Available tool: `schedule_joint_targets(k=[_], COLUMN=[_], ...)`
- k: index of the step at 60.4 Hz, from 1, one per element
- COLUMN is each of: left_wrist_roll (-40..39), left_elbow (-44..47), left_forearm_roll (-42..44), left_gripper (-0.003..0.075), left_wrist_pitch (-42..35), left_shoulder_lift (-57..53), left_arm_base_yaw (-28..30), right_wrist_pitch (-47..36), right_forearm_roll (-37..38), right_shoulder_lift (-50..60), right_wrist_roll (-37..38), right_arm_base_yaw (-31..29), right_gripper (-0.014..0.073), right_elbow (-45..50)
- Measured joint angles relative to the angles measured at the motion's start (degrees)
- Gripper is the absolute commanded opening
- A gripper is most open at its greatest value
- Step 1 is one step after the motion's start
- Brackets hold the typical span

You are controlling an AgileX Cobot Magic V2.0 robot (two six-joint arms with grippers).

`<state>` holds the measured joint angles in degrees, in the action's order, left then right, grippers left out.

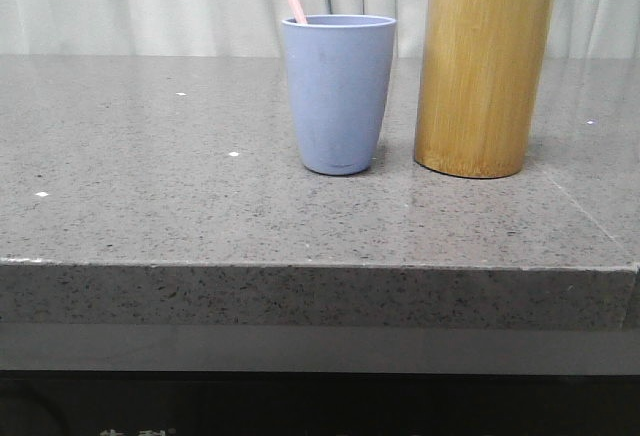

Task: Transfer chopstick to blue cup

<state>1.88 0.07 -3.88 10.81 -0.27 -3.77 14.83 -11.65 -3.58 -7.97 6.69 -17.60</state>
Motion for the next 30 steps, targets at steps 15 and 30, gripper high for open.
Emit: schedule_joint_targets(k=[15, 30], left_wrist_roll=[0.0, 0.0], left_elbow=[0.0, 0.0], left_forearm_roll=[0.0, 0.0], left_gripper=[-0.0019, -0.0019], left_wrist_pitch=[-0.5, -0.5], left_shoulder_lift=[0.0, 0.0], left_arm_base_yaw=[0.0, 0.0], right_wrist_pitch=[0.0, 0.0], right_forearm_roll=[0.0, 0.0], right_shoulder_lift=[0.0, 0.0], right_wrist_roll=[0.0, 0.0], right_arm_base_yaw=[0.0, 0.0], right_gripper=[-0.0072, -0.0072], right_elbow=[0.0, 0.0])
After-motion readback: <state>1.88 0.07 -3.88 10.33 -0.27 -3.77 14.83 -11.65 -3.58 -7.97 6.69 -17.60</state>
